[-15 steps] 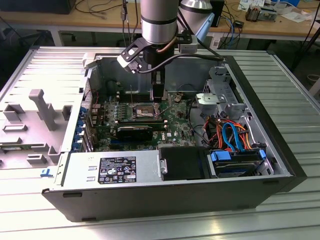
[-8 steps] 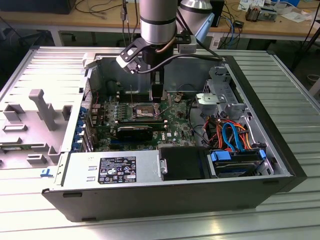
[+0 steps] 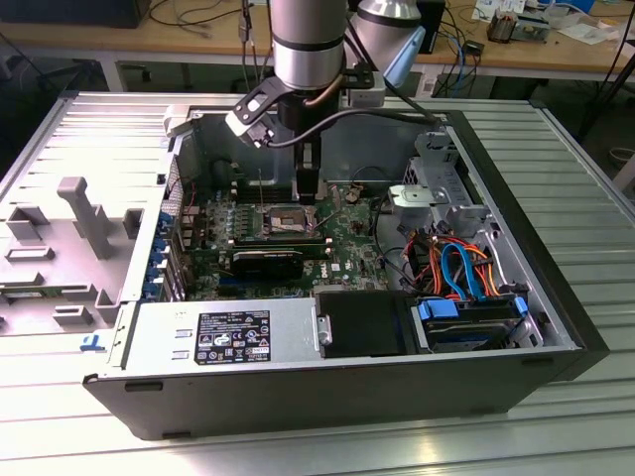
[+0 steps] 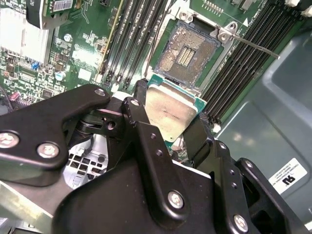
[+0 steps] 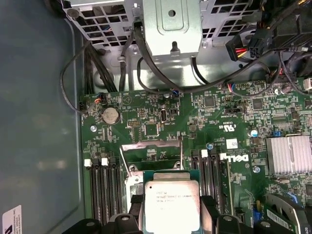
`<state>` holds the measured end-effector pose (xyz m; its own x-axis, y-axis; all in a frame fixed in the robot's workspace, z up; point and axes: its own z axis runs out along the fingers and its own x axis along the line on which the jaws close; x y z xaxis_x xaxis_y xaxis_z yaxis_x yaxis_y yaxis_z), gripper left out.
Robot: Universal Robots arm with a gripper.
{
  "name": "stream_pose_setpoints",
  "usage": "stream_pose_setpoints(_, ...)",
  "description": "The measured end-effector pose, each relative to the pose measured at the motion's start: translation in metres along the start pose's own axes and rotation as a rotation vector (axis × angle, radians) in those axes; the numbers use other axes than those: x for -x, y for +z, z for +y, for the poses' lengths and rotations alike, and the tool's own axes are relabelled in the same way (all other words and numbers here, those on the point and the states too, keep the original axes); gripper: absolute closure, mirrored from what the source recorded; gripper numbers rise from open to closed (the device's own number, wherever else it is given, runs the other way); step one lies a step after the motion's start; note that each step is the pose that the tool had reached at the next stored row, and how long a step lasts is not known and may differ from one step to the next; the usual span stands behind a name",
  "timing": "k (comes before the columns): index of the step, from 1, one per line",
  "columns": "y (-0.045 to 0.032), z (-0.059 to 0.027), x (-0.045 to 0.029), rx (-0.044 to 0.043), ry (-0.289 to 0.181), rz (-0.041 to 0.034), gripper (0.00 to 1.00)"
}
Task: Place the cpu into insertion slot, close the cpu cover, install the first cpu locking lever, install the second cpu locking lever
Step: 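Place the cpu into insertion slot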
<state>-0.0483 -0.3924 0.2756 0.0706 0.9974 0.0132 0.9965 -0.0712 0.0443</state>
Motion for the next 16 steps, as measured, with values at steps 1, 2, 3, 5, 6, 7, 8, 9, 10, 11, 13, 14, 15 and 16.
stream_pose_setpoints(1, 0.0003, -0.0009, 0.0001, 0.0, 0.0, 0.0, 0.45)
stream_pose_setpoints(2, 0.0006, -0.0018, 0.0001, 0.0, 0.0, 0.0, 0.45)
stream_pose_setpoints(3, 0.0008, -0.0026, 0.0002, 0.0, 0.0, -0.0001, 0.45)
stream_pose_setpoints(5, 0.001, -0.0035, 0.0003, 0.0, 0.0, -0.0001, 0.45)
stream_pose_setpoints(6, 0.0011, -0.0038, 0.0003, 0.0, 0.0, 0.0, 0.45)
stream_pose_setpoints(7, 0.0013, -0.0042, 0.0003, 0.0, 0.0, 0.0, 0.45)
stream_pose_setpoints(8, 0.0014, -0.0046, 0.0004, 0.0, 0.0, 0.0, 0.45)
stream_pose_setpoints(9, 0.0014, -0.005, 0.0004, 0.0, 0.0, -0.0001, 0.45)
stream_pose_setpoints(10, 0.0016, -0.0056, 0.0004, 0.0, 0.0, -0.0001, 0.45)
stream_pose_setpoints(11, 0.0017, -0.006, 0.0005, 0.0, 0.0, 0.0, 0.45)
stream_pose_setpoints(13, 0.002, -0.0072, 0.0005, 0.0, 0.0, 0.0, 0.45)
stream_pose_setpoints(14, 0.002, -0.0076, 0.0006, 0.0, 0.0, 0.0, 0.45)
stream_pose_setpoints(15, 0.0022, -0.0081, 0.0006, 0.0, 0.0, 0.0, 0.45)
stream_pose_setpoints(16, 0.0023, -0.0082, 0.0006, 0.0, 0.0, 0.0001, 0.45)
